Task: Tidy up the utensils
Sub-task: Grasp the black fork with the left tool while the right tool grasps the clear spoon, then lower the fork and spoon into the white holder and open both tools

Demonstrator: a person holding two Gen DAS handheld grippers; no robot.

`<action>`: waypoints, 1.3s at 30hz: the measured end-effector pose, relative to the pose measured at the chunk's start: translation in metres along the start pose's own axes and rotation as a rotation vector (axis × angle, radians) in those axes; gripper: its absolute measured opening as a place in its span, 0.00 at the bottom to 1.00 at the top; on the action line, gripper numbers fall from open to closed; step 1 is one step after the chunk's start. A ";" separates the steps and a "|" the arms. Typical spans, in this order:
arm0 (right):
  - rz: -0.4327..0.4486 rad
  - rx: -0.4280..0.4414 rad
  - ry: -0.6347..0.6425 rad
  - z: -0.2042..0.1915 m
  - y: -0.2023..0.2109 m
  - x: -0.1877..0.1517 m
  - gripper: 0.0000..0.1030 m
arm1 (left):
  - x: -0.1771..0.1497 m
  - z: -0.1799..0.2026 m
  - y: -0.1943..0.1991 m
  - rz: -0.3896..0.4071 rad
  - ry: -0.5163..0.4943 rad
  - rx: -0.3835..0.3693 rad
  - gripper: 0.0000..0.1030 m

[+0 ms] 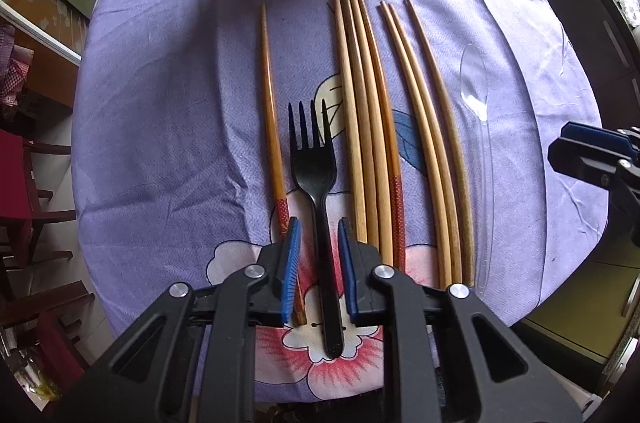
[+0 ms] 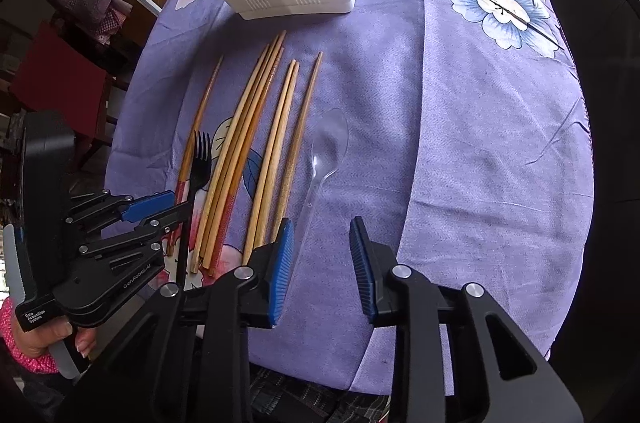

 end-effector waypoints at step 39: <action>-0.084 -0.102 -0.076 -0.006 -0.073 0.024 0.19 | 0.007 -0.026 0.038 0.186 0.027 -0.014 0.09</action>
Point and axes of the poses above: each gripper's, at about its wrist camera, not at the fingertips, and y roughly against the way its jaws point, z to its right, x to its top, the point moved 3 cm from there along -y, roughly the way its jaws point, and after that the axes turned 14 degrees about x, right-handed, at the moved point
